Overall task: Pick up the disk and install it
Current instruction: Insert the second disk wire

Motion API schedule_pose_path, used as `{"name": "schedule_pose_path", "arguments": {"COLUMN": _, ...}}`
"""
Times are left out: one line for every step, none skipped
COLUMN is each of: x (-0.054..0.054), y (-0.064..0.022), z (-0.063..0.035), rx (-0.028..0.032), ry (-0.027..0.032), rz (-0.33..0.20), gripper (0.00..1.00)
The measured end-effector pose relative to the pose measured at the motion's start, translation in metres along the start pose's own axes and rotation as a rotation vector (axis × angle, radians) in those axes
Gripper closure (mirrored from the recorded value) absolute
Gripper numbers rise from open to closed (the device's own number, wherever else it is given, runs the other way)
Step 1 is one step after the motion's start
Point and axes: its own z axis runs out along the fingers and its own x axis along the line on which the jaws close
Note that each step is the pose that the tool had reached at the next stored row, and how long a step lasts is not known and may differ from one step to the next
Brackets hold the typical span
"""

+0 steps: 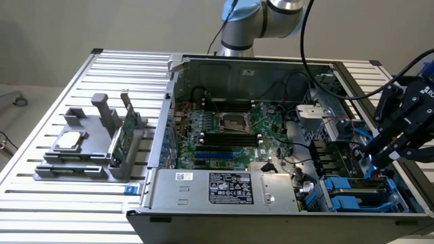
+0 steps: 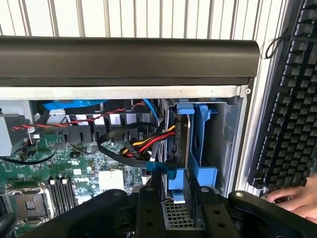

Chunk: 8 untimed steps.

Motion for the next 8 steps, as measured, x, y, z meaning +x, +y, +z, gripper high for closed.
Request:
{"name": "schedule_pose_path", "arguments": {"x": 0.0004, "y": 0.0000, "z": 0.0000, "rx": -0.0016, "ry": -0.0011, "rz": -0.004, "gripper": 0.68}}
{"name": "schedule_pose_path", "arguments": {"x": 0.0008, "y": -0.0001, "z": -0.0001, "rx": -0.0031, "ry": -0.0023, "rz": -0.009, "gripper": 0.71}}
{"name": "schedule_pose_path", "arguments": {"x": 0.0012, "y": -0.0001, "z": -0.0001, "rx": -0.0046, "ry": -0.0035, "rz": -0.014, "gripper": 0.71}}
{"name": "schedule_pose_path", "arguments": {"x": 0.0016, "y": -0.0002, "z": -0.0001, "rx": -0.0064, "ry": -0.0049, "rz": -0.019, "gripper": 0.78}}
{"name": "schedule_pose_path", "arguments": {"x": 0.0018, "y": -0.0002, "z": -0.0002, "rx": -0.0080, "ry": -0.0062, "rz": -0.024, "gripper": 0.78}}
{"name": "schedule_pose_path", "arguments": {"x": 0.0021, "y": -0.0003, "z": -0.0002, "rx": -0.0096, "ry": -0.0075, "rz": -0.029, "gripper": 0.78}}
{"name": "schedule_pose_path", "arguments": {"x": 0.0023, "y": -0.0004, "z": -0.0002, "rx": -0.0113, "ry": -0.0088, "rz": -0.034, "gripper": 0.78}}
{"name": "schedule_pose_path", "arguments": {"x": 0.0025, "y": -0.0005, "z": -0.0002, "rx": -0.0131, "ry": -0.0101, "rz": -0.039, "gripper": 0.80}}
